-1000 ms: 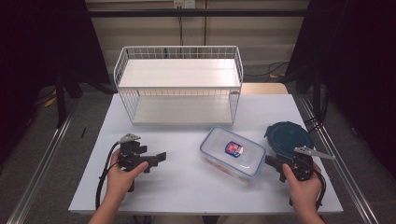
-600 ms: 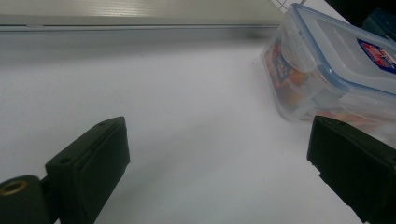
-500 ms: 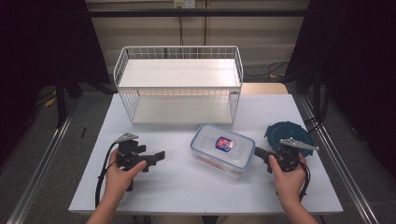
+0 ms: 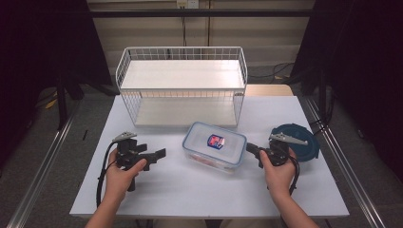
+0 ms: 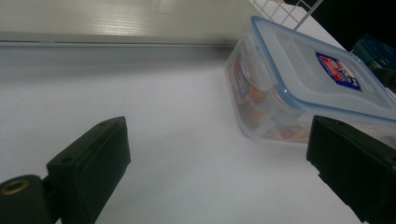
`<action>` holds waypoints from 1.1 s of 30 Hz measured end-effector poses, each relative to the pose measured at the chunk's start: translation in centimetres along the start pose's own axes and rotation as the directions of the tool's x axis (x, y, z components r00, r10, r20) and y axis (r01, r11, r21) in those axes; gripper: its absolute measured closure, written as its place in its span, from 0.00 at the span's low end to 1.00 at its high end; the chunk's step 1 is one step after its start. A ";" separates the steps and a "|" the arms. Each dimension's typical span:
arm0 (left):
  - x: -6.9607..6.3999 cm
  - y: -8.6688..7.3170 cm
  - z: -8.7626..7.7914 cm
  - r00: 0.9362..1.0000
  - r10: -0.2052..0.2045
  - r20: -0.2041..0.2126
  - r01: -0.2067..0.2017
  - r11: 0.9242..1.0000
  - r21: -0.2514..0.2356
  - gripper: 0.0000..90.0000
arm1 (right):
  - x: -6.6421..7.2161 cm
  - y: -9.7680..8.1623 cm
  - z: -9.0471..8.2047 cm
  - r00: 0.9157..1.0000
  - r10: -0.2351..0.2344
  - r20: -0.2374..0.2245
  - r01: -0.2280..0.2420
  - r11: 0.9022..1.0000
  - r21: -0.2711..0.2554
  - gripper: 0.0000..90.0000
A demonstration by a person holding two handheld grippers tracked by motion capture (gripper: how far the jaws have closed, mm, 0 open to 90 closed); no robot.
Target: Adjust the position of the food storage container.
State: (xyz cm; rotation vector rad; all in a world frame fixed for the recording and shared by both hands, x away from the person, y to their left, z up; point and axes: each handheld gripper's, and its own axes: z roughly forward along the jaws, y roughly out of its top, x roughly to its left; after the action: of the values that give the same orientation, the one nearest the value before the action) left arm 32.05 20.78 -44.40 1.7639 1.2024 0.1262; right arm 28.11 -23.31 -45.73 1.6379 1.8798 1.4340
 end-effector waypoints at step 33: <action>0.8 0.5 0.0 0.999 -0.051 -0.003 0.051 0.999 -0.015 0.07 | 2.5 0.9 6.1 0.997 0.025 -0.069 -0.024 1.000 0.016 0.85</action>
State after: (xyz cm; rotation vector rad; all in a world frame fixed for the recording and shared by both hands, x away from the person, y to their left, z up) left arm 32.82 21.35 -44.34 1.7195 1.2450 0.1078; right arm 32.30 -18.23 -46.96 1.6433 1.9180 1.5083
